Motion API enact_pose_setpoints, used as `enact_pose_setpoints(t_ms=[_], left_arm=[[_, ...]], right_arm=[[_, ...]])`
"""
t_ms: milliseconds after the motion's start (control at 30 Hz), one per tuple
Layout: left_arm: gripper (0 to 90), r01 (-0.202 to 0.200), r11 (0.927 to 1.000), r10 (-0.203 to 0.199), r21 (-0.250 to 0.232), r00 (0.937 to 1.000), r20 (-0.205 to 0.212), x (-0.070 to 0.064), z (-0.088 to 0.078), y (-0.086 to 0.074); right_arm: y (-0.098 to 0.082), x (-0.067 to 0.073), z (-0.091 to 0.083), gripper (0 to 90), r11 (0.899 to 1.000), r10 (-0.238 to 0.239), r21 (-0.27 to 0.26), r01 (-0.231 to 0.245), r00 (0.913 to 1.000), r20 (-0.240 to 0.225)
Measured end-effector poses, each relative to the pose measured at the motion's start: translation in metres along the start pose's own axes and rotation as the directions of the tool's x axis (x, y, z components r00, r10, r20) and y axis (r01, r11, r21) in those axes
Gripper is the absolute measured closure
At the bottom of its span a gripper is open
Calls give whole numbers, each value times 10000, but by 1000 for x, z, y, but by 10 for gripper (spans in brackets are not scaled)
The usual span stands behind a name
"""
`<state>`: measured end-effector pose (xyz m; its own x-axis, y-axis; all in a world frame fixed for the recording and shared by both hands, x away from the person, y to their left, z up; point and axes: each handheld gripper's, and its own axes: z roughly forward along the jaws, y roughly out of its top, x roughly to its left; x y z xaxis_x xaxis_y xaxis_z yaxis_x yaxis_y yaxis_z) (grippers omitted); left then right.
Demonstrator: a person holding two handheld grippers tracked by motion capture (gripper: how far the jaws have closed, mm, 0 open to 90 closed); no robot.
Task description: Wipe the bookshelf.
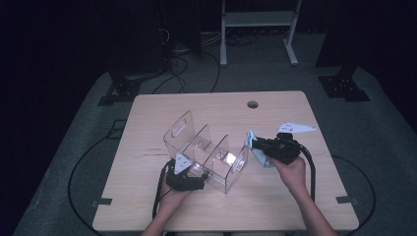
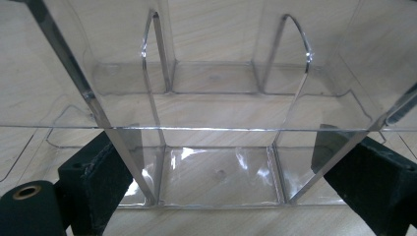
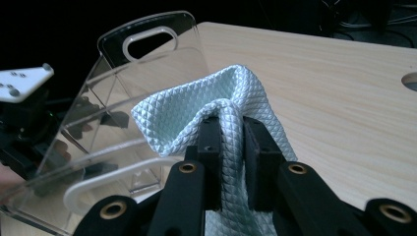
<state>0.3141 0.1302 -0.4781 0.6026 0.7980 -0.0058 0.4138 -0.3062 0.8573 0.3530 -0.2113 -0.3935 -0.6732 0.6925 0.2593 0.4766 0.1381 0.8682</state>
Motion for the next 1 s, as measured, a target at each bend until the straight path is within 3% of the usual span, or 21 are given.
enact_pose_setpoints(t_ms=[167, 233, 333, 367, 467, 500, 600, 733, 767, 800, 833, 867, 1000], left_arm=[[80, -22, 10000, 22, 46, 10000, -10, 0, 0, 0], [80, -19, 10000, 19, 49, 10000, -21, 0, 0, 0], [80, -5, 10000, 5, 7, 10000, -31, 0, 0, 0], [81, 3, 10000, -3, 8, 10000, -34, 0, 0, 0], [80, -20, 10000, 20, 28, 10000, -32, 0, 0, 0], [80, 15, 10000, -15, 12, 10000, -56, -1, 0, 0], [80, 13, 10000, -13, 9, 10000, -50, -1, 0, 0], [81, 43, 10000, -43, -47, 10000, -48, -1, 0, 0], [81, 17, 10000, -17, 4, 10000, -43, 0, 0, 0], [81, 17, 10000, -17, 4, 10000, -43, 0, 0, 0], [81, 9, 10000, -9, -21, 10000, -52, 0, 0, -1], [81, 9, 10000, -9, -21, 10000, -52, 0, 0, -1], [81, 4, 10000, -4, -11, 10000, -65, -1, 0, 0]], right_arm=[[2, 12, -5, 791, 9994, -267, -206, 261, 9992, -312], [2, 28, -6, 791, 9971, -753, -124, 747, 9957, -537], [0, 39, -7, 791, 9949, -1004, 10, 1008, 9919, -785], [1, 44, -8, 791, 9912, -1300, 146, 1317, 9879, -848], [3, 40, -9, 791, 9926, -1173, 216, 1197, 9891, -890], [4, 35, -8, 791, 9962, -838, 167, 856, 9924, -898], [4, 38, -7, 790, 9963, -827, 149, 844, 9924, -911], [1, 53, -8, 791, 9924, -1184, 198, 1214, 9863, -1147], [-2, 62, -9, 791, 9901, -1320, 274, 1375, 9800, -1491], [-2, 62, -9, 791, 9901, -1320, 274, 1375, 9800, -1491], [-5, 69, -9, 791, 9880, -1392, 404, 1488, 9734, -1820], [-5, 71, -9, 791, 9867, -1465, 426, 1570, 9715, -1863], [0, 67, -11, 791, 9884, -1379, 403, 1463, 9767, -1645]])
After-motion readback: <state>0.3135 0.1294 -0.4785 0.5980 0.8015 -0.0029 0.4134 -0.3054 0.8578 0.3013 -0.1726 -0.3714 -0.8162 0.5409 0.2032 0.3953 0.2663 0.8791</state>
